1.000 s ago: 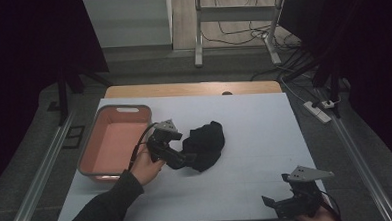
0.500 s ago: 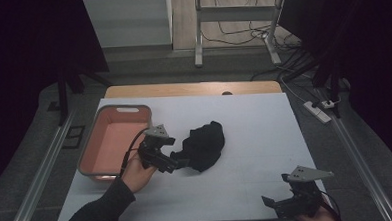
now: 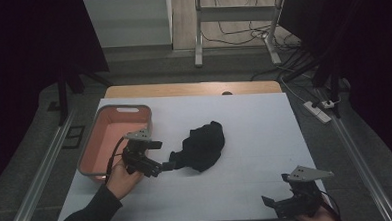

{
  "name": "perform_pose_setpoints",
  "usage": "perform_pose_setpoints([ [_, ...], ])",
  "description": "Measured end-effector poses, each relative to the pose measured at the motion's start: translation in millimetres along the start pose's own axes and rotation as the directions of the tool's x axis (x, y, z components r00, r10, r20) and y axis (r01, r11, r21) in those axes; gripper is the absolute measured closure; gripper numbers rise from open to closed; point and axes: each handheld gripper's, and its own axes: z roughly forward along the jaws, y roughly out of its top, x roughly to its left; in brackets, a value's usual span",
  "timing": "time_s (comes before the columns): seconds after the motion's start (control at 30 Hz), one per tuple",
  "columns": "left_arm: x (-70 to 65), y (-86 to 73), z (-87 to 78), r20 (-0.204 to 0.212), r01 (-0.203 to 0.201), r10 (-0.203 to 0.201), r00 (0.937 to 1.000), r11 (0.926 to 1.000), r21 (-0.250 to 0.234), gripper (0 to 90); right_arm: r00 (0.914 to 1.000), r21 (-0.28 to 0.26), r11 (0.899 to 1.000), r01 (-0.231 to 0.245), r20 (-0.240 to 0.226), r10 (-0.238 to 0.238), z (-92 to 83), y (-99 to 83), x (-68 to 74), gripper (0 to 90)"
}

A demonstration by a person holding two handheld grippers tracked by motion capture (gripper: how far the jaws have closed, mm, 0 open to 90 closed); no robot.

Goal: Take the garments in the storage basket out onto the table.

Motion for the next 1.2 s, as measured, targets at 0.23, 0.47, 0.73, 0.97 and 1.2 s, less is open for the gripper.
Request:
perform_pose_setpoints([
  [0.23,-2.0,-9.7,-10.8,-0.023,0.007,-0.007,0.9997,1.0000,-0.002,0.0,1.0000,-0.001,1.000,0.000,0.000,0.000,0.0,0.0,0.0,0.0],
  [0.47,-5.4,-20.0,-21.6,-0.052,0.010,-0.010,0.9986,0.9999,0.003,0.0,1.0000,0.001,1.000,0.000,0.002,0.000,0.1,0.0,0.0,0.0],
  [0.73,-9.3,-33.7,-34.5,-0.067,0.022,-0.022,0.9975,0.9997,-0.011,0.0,1.0000,0.001,1.000,-0.002,0.005,0.002,0.0,0.0,-0.5,0.0],
  [0.97,-12.8,-51.5,-49.7,-0.124,0.035,-0.038,0.9916,0.9990,-0.029,0.0,1.0000,0.002,1.000,-0.007,0.002,0.007,0.0,0.1,-0.7,0.0],
  [1.2,-13.4,-70.3,-67.9,-0.133,0.072,-0.081,0.9879,0.9949,-0.071,0.0,1.0000,0.002,1.000,-0.006,0.007,0.006,0.4,0.3,0.0,0.0],
])
